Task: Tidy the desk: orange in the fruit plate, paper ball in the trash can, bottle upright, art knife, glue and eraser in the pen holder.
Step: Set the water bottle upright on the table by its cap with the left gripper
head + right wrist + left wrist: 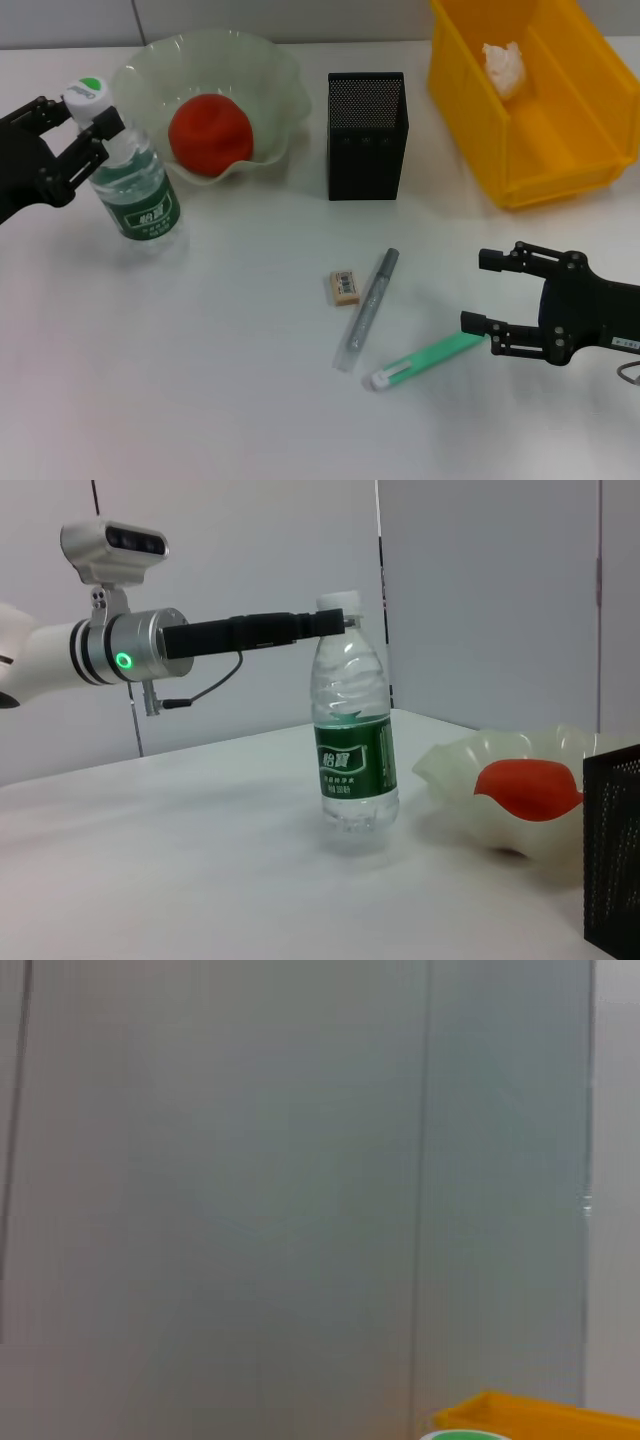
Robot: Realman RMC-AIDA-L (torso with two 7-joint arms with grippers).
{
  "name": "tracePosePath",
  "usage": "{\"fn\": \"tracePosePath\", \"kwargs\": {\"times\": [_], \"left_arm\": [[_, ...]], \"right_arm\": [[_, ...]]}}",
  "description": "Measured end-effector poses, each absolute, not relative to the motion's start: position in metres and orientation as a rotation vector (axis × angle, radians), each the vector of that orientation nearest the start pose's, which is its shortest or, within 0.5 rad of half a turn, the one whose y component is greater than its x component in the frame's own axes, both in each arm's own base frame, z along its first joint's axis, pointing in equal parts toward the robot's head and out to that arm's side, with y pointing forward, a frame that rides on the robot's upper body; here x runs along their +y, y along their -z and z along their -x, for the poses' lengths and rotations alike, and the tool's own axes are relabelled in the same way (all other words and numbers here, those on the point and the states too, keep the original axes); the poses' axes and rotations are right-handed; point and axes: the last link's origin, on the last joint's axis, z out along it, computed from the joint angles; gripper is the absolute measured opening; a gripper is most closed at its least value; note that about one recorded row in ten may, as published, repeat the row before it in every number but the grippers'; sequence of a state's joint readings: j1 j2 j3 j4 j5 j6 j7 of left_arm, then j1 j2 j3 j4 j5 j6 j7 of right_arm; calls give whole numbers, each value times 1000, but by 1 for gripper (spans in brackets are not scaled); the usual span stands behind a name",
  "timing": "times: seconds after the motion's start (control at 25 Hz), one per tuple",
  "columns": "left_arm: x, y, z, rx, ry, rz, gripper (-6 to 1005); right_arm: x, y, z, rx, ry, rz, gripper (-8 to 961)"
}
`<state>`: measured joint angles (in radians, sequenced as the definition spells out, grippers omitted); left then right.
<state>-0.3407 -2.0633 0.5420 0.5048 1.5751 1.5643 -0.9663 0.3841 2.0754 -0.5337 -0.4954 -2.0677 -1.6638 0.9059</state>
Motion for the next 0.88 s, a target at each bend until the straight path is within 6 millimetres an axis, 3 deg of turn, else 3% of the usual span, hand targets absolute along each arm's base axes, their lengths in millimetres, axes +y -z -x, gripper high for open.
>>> {"fn": "tracePosePath", "kwargs": {"times": [0.88], "left_arm": [[311,-34,321,-486,897,2096,430]], "right_arm": [[260,13,-312,364,-762,2683,783]]}}
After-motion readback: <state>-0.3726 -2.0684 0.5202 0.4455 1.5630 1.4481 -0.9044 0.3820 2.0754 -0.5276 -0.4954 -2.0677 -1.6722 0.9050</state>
